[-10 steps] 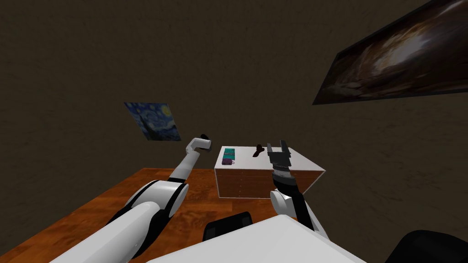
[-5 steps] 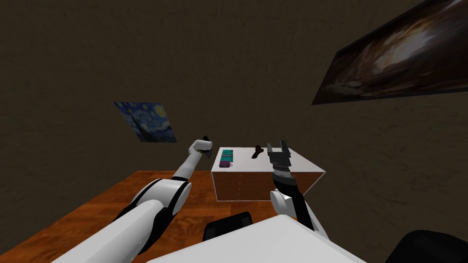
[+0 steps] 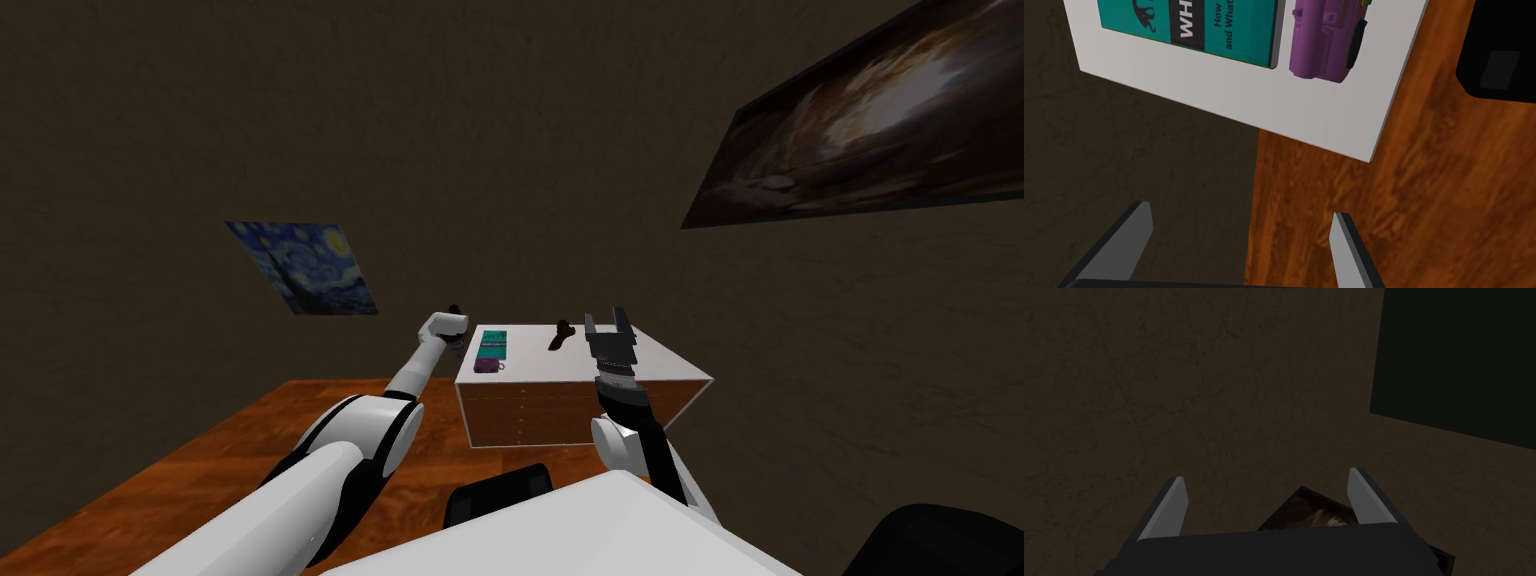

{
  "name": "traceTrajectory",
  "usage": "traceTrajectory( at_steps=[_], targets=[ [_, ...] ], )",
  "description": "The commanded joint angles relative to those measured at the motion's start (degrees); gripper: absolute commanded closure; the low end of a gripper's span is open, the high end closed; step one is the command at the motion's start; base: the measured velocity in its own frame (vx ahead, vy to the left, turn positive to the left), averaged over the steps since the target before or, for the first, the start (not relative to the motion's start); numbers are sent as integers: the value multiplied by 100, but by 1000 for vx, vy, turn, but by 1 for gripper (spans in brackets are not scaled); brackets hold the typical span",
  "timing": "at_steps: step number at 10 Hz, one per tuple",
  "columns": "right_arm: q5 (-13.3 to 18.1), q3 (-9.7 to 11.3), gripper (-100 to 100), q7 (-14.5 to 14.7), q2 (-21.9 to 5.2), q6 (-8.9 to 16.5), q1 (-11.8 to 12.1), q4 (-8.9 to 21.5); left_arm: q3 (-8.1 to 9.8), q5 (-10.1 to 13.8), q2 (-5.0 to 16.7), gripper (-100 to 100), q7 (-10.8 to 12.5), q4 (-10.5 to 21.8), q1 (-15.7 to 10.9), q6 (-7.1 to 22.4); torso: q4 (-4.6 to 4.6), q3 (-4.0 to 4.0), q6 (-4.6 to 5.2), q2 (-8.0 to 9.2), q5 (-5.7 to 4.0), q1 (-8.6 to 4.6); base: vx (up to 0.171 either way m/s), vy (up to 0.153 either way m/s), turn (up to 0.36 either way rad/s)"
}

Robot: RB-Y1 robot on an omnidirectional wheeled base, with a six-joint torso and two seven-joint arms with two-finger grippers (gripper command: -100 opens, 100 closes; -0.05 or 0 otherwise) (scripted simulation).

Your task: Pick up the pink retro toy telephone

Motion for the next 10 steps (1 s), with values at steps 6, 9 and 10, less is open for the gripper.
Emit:
traceTrajectory(
  at_steps=[6,9,10],
  targets=[
    [0,0,0,0,0,0,1,0,91,-29,-628,-100,-272,840,210,544,-6,-14,-1,-23,0,-1,119,-41,-40],
    [0,0,0,0,0,0,1,0,98,-34,-850,-100,-329,1042,390,624,-6,-15,-1,-25,-2,-6,124,-41,-33],
    [0,0,0,0,0,0,0,0,91,-36,-802,-100,-319,894,397,648,-3,-6,-1,-9,1,6,31,-3,-3]
  ],
)
